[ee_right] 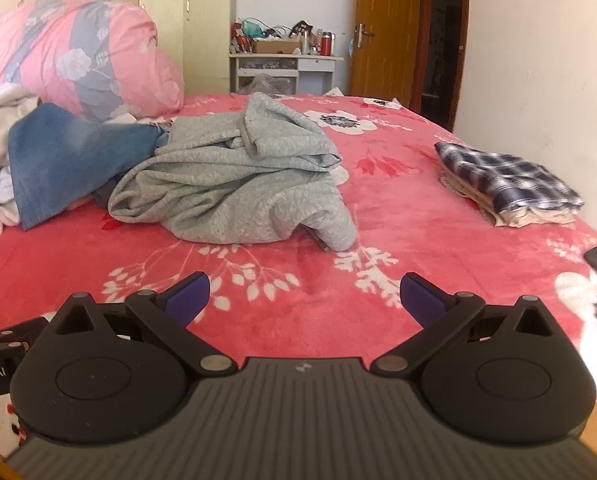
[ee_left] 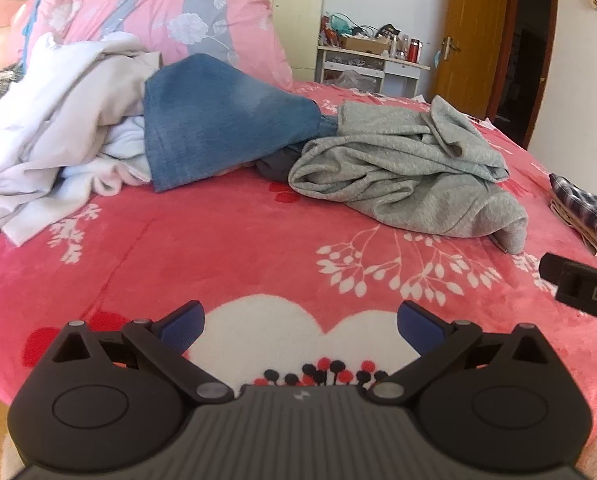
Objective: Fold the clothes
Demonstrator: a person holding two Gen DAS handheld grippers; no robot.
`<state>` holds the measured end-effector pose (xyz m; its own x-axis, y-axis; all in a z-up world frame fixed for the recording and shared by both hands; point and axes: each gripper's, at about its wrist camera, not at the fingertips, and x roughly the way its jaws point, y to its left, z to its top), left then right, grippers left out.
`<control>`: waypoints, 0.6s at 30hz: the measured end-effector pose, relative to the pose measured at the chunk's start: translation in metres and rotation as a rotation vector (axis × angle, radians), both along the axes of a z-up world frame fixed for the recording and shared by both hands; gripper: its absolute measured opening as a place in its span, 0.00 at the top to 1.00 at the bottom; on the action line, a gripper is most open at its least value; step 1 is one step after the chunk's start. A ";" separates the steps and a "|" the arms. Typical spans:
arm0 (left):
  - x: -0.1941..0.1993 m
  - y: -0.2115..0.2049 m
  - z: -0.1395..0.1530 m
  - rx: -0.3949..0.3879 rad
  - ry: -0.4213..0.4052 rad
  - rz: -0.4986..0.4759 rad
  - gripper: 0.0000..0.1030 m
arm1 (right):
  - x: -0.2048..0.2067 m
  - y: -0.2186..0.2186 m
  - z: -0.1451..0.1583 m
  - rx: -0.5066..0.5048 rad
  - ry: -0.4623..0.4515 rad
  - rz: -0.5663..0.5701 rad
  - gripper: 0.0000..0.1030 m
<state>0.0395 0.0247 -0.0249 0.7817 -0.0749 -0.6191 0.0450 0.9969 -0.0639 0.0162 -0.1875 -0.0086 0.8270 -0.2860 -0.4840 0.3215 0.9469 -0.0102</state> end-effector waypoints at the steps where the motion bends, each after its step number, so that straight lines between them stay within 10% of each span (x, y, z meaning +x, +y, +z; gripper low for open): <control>1: 0.004 0.000 -0.003 -0.001 0.002 -0.006 0.00 | 0.001 -0.003 -0.002 0.008 -0.014 0.005 0.01; 18: 0.172 -0.037 -0.003 0.098 -0.145 -0.184 0.14 | 0.081 -0.101 -0.029 0.201 -0.150 0.095 0.01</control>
